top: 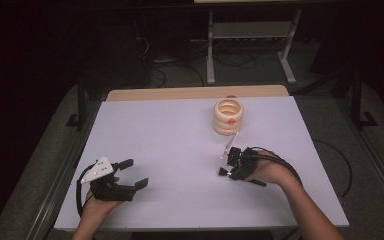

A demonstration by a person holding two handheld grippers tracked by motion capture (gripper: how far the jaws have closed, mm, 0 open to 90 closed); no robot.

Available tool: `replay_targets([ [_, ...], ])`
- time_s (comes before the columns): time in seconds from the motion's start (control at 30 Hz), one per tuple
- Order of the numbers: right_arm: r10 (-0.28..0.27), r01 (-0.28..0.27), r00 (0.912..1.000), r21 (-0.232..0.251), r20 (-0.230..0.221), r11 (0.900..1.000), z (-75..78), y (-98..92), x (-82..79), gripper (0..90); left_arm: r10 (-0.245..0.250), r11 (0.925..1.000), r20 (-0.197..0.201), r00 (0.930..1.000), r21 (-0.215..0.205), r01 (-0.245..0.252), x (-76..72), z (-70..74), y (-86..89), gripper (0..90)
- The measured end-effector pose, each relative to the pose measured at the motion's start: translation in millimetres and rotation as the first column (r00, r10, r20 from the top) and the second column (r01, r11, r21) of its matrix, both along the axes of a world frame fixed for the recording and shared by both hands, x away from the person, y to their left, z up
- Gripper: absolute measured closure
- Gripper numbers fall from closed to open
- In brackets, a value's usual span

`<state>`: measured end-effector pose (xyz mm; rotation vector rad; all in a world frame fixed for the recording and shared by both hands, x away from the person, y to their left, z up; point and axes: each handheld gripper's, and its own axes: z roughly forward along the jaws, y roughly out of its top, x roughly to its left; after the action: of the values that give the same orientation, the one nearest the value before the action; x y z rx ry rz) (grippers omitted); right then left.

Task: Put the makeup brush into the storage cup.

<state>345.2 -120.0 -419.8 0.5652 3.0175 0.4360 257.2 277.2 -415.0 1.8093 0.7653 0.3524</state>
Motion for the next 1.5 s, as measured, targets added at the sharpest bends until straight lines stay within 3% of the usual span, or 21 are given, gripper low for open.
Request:
replay_targets([
  [0.33, -0.018, 0.018, 0.9997, 0.014, -0.015, 1.000, 1.1, -2.7, 1.6, 75.8, 0.000, 1.0000, 0.001, 1.0000, 0.006, 0.000, -0.2, 0.3, 0.0, 10.3],
  [0.7, -0.059, 0.059, 0.9982, 0.059, 0.005, 0.996, 6.3, -9.5, 4.0, 75.9, 0.002, 1.0000, 0.001, 1.0000, 0.005, -0.002, -0.3, 0.4, 0.7, 10.3],
  [1.13, -0.121, 0.120, 0.9927, 0.141, -0.003, 0.983, 11.7, -20.7, 9.9, 76.0, 0.004, 1.0000, -0.001, 1.0000, 0.003, -0.004, -0.9, 0.3, 0.6, 10.3],
  [1.5, -0.180, 0.175, 0.9837, 0.224, 0.001, 0.959, 18.0, -29.4, 12.2, 76.0, 0.002, 1.0000, 0.003, 1.0000, 0.007, -0.002, -0.3, 0.2, 0.3, 10.3],
])
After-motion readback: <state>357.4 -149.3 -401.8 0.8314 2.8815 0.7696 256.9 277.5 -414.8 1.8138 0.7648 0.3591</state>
